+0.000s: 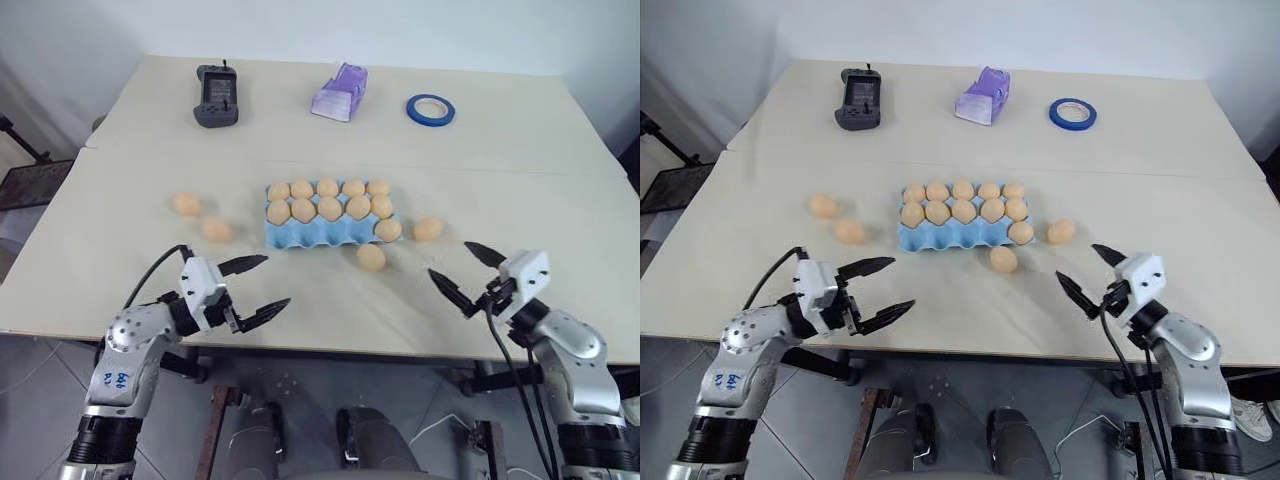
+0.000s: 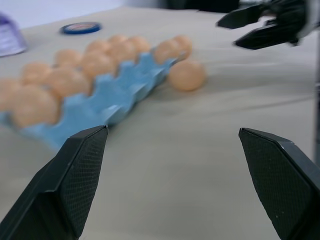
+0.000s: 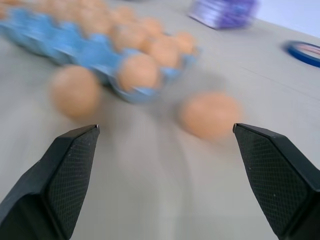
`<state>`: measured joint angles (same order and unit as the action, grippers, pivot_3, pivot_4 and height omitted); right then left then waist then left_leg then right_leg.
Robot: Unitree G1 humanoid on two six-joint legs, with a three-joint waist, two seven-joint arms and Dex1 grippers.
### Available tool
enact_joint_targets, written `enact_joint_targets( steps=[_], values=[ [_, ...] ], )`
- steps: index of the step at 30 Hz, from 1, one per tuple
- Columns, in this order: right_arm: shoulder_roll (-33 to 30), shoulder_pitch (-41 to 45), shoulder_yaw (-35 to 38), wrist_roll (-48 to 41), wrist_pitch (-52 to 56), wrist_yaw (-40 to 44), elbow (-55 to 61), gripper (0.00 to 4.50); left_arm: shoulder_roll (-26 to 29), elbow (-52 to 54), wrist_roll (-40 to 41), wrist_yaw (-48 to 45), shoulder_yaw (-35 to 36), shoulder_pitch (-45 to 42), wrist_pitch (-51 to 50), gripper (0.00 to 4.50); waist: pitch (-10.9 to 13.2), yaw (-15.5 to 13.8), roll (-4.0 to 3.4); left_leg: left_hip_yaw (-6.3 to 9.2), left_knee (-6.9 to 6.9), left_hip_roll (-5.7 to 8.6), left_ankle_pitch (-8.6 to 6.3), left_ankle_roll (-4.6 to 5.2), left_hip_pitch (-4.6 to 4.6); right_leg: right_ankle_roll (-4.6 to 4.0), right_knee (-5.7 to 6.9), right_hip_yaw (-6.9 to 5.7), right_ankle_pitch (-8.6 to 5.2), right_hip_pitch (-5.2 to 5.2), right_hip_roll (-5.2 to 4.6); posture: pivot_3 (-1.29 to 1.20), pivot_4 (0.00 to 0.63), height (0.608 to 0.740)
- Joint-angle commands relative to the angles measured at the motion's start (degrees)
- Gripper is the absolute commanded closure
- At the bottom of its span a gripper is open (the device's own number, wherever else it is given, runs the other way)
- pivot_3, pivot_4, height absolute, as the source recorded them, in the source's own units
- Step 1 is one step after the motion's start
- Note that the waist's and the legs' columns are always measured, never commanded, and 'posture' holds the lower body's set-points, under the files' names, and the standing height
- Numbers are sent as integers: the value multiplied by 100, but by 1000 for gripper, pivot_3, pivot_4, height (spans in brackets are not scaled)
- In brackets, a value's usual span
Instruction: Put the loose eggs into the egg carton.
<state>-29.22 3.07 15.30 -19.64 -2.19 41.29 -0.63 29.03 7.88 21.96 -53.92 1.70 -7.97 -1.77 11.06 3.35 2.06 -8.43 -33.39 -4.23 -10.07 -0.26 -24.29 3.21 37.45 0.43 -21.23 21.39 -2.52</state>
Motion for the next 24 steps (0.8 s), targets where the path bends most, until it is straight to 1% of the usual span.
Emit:
enact_joint_targets(
  steps=[1,5,8,11,14,20,24],
  values=[
    [17,-113,359,28,-400,-196,-296,0,-15,-77,-80,-368,-297,-190,305,34,-1,10,-2,-1,0,0,0,0,1,0,0,1,0,-1,1,0,150,740],
    [43,-94,320,97,-622,-197,-690,0,-30,-143,-40,-442,-390,-298,283,34,-2,17,-3,-1,0,-1,1,2,9,1,1,3,0,-6,5,0,150,740],
    [59,180,116,143,-559,-133,-895,0,1,-217,-113,-368,-350,-323,308,34,-2,33,-5,-1,-3,-3,3,5,9,1,5,4,0,-5,6,0,150,740],
    [45,839,-155,277,-263,-171,-1364,0,24,-280,-190,-249,-263,-309,375,34,-1,118,-6,-1,-21,-4,4,7,10,7,19,5,4,-7,7,0,150,740],
    [-5,1519,-485,626,-482,-35,-2147,0,53,-256,-199,-251,-263,-267,369,34,-1,151,-6,1,-35,-4,6,10,13,10,27,3,7,-12,5,0,150,740],
    [149,2633,-752,854,-731,41,-3473,0,63,-107,-229,-160,-282,-151,319,34,0,137,-8,2,-31,-1,8,13,7,10,26,2,8,-8,0,0,150,740],
    [323,3308,-856,991,-1082,58,-4361,0,79,-39,-226,-68,-229,-64,306,34,0,147,-8,0,-30,-2,9,15,6,10,26,3,8,-5,2,0,150,740]
  ],
)
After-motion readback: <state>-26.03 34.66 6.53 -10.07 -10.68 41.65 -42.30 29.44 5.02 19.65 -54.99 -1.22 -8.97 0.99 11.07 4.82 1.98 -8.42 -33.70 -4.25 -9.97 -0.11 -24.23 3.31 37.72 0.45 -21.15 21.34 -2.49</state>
